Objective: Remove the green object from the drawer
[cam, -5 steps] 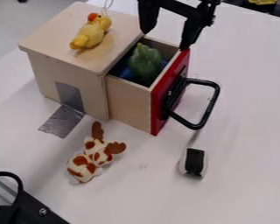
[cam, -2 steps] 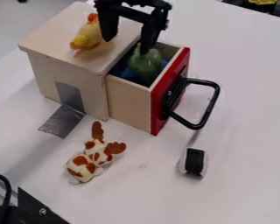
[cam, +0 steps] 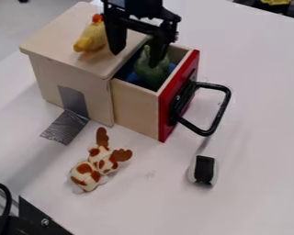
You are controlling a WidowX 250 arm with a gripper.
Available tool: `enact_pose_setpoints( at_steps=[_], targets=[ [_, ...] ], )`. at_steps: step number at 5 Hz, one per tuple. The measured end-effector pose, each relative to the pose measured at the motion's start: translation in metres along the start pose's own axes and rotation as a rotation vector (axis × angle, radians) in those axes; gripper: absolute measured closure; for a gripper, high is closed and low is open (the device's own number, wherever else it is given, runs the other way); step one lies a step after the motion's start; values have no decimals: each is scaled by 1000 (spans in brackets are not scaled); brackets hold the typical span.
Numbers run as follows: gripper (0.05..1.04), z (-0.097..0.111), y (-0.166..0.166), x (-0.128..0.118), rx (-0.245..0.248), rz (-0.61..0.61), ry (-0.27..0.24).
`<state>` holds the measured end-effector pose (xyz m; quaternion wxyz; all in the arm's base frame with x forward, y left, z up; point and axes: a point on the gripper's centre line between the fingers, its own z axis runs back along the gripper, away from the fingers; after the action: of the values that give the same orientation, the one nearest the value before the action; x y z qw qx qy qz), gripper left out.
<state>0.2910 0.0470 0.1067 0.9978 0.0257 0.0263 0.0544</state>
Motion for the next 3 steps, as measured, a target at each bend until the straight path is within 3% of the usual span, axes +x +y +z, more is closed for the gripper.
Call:
enact_pose_setpoints(
  at_steps=[1, 3],
  targets=[
    [122, -2, -5, 2, -10, -3, -11],
    [721, -15, -7, 15, 10, -5, -2]
  ],
)
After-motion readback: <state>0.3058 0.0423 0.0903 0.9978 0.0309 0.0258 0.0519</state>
